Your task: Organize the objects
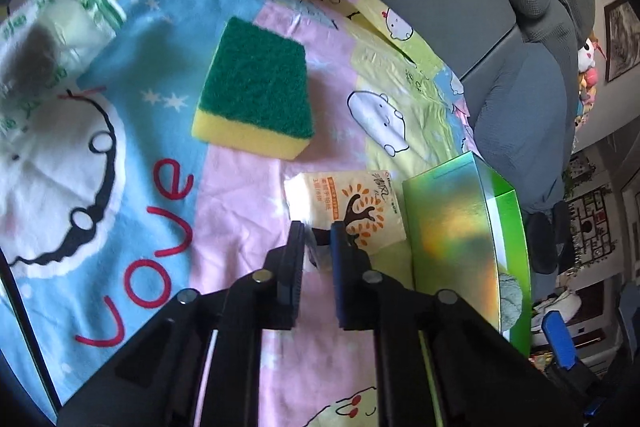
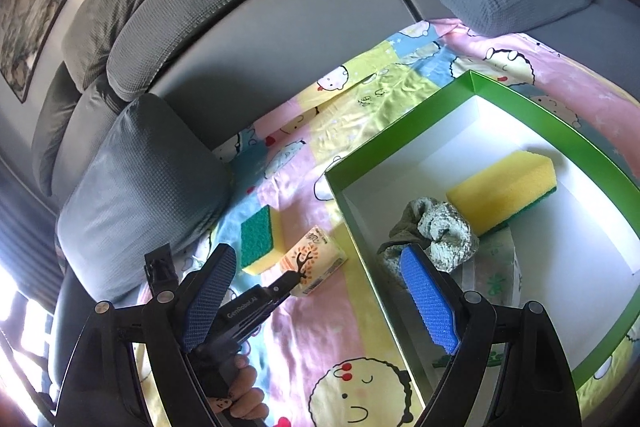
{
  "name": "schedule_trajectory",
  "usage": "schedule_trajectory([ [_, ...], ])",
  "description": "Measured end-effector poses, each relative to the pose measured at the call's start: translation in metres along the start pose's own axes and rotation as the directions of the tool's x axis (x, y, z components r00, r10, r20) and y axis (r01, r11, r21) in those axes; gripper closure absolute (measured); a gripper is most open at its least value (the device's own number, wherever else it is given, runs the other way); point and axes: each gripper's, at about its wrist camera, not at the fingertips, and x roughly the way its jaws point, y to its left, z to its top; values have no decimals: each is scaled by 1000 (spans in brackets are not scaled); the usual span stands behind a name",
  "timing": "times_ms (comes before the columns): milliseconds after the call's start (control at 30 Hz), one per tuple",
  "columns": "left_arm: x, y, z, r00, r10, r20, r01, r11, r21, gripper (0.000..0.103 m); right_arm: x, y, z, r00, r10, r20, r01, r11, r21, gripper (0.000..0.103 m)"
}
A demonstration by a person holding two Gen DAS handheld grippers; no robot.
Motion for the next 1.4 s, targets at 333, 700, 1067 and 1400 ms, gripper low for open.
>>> schedule_trajectory([
  [333,-19,7,-2,996,90,-29,-90,996,-2,100,0,1,-1,1000,2,-5,-2,1000,-5,17],
  [700,-20,2,9,998,-67,13,67,995,-77,100,1,3,-1,1000,-4,-14,4,1000,-10,17],
  [1067,9,-4,7,995,-86,-58,80,992,-92,63,2,2,-2,1000,-6,-20,6,1000,-4,17],
  [1400,21,16,4,984,-169,-49,155,964,-214,82,3,-1,-2,1000,-20,-19,20,1000,0,17],
])
